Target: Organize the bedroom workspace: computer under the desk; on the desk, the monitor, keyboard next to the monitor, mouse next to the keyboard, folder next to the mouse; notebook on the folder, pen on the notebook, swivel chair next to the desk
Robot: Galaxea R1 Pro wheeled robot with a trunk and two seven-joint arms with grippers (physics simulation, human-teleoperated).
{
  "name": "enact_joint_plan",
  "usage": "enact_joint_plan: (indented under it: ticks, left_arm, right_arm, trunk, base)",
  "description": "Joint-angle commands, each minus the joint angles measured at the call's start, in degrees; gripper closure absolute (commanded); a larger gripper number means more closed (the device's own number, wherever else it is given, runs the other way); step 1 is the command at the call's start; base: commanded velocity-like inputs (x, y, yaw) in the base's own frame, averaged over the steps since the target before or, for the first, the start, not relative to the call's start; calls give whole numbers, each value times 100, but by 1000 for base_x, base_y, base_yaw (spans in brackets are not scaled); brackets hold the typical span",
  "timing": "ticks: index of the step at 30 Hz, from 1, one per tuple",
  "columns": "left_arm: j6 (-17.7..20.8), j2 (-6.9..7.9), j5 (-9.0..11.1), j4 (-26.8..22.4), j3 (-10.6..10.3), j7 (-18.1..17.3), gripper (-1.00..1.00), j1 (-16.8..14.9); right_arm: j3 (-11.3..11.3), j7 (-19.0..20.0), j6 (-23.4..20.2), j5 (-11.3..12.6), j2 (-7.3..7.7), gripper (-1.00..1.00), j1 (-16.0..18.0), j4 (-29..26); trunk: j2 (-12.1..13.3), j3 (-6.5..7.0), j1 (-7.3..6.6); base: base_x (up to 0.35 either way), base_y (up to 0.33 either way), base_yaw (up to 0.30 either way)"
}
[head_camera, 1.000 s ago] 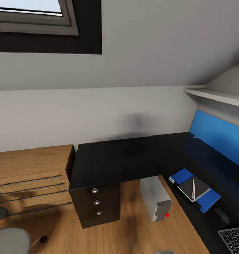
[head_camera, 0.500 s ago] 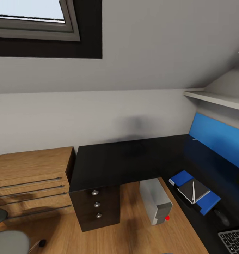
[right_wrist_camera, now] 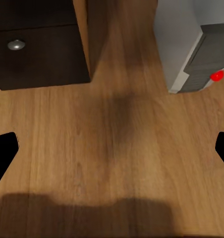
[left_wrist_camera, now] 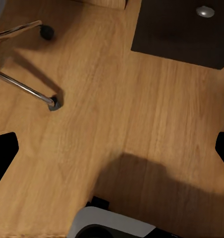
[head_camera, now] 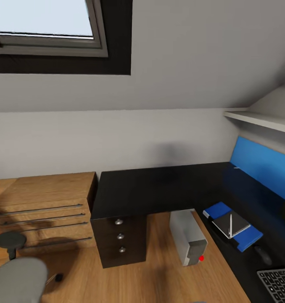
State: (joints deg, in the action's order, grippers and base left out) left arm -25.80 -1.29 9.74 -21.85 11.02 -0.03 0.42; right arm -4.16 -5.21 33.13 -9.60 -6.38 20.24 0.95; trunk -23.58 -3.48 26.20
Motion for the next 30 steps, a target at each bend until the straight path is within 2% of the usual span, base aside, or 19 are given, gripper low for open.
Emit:
enact_joint_plan:
  ticks: [1,12,30]
  left_arm:
    - [-4,-3,29,-12,2,-2,-100,2]
    - [-4,-3,36,-12,5,4,-100,2]
    - [5,-3,36,52,-6,0,-100,2]
  right_arm:
    - [-42,-32,18,-62,-2,-100,7,10]
    - [-41,-33,9,-68,-11,-100,7,12]
    - [-41,-29,12,-73,-8,-100,7,11]
  trunk:
    - [-12,-10,1]
    - [-12,-8,1]
    - [-12,-8,1]
  base:
    - [-288,-165,263]
    - [-266,-111,275]
    - [-17,-3,262]
